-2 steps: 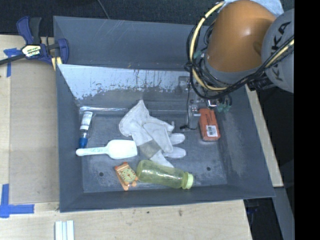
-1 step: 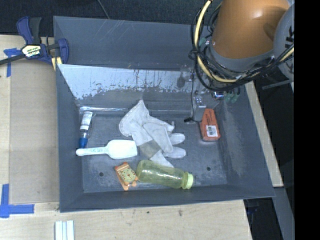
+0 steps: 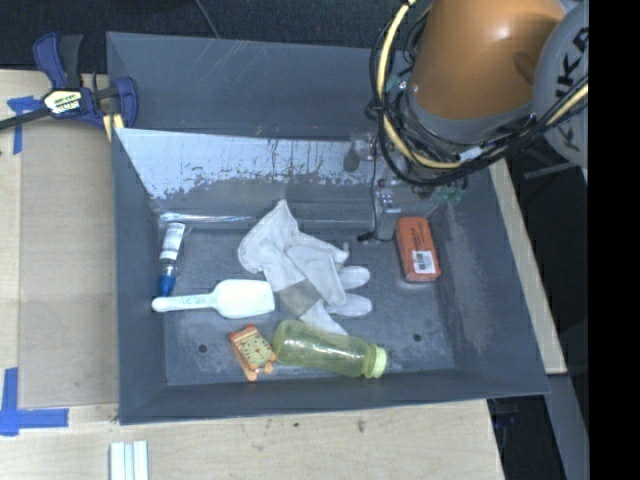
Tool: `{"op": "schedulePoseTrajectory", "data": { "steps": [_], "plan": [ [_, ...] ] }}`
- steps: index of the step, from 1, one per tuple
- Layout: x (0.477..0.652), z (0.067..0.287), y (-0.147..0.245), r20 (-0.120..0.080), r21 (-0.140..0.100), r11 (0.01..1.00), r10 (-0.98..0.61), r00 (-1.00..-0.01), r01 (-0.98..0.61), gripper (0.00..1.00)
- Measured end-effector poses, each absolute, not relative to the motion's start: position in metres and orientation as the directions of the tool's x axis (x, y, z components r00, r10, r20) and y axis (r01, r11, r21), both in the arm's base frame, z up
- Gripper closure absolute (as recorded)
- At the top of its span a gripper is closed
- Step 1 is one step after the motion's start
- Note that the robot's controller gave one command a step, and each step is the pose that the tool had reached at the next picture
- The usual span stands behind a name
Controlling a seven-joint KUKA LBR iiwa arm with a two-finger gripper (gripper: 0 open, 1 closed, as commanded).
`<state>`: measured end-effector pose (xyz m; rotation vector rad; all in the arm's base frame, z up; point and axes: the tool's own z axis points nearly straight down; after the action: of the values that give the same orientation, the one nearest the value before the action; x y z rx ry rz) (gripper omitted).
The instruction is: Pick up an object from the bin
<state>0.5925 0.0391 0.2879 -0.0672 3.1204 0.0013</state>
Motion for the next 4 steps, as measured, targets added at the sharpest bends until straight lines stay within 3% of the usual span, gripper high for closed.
{"op": "schedulePoseTrajectory", "data": {
  "steps": [1,2,3,4],
  "plan": [
    [0.574,0.222,0.035,-0.006,0.0,0.999,-0.036,-0.999,-0.036,0.0],
    [0.57,0.203,0.035,0.001,0.0,1.0,-0.023,-1.0,-0.023,0.0],
    [0.591,0.148,0.053,-0.008,-0.001,0.991,-0.135,-0.991,-0.135,0.0],
    [0.586,0.105,0.052,-0.006,0.001,1.0,0.003,-1.0,0.003,1.0]
  ]
}}
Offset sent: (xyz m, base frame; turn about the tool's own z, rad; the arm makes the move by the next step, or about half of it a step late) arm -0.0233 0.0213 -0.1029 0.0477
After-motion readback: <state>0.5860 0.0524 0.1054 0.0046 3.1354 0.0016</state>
